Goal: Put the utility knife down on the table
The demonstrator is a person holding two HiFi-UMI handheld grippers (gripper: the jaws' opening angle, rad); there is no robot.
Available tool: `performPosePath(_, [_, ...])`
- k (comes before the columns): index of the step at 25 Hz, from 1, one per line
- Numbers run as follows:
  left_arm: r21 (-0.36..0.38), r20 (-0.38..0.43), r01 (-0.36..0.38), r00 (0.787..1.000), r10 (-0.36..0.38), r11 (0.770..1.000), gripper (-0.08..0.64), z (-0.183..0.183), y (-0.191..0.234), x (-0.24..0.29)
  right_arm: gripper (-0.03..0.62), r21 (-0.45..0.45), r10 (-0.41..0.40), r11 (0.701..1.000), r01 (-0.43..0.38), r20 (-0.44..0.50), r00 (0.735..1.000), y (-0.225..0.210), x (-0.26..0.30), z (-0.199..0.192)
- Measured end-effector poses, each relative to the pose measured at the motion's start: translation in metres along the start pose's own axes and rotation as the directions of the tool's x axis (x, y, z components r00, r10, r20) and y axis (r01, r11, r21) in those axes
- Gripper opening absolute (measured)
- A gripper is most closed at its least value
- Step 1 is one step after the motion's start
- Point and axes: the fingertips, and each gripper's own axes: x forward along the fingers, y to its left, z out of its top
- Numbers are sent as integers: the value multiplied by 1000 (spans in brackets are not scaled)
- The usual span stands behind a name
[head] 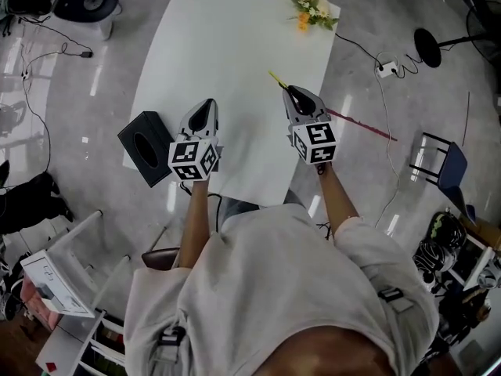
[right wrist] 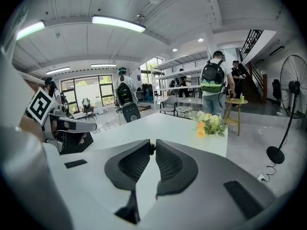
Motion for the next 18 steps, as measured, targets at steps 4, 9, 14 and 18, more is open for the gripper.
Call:
performPosePath(4, [-23, -28, 4, 1000, -5, 1000, 19, -13, 4, 5, 58, 9, 1, 1000, -1, -34, 999, 2, 8, -11])
performPosePath(9, [-45, -47, -4, 999, 2, 999, 20, -23, 8, 8, 58, 13, 19, 1000, -18, -59, 998, 3, 26, -19])
performPosePath(14, [-58, -58, -19, 998, 15, 998, 20, -28, 14, 8, 58, 17, 49, 999, -48, -78, 996, 10, 48, -23])
performPosePath(18, [-64, -62, -27, 998, 23, 998, 20, -31, 15, 8, 58, 18, 70, 998, -68, -90, 994, 11, 69, -25])
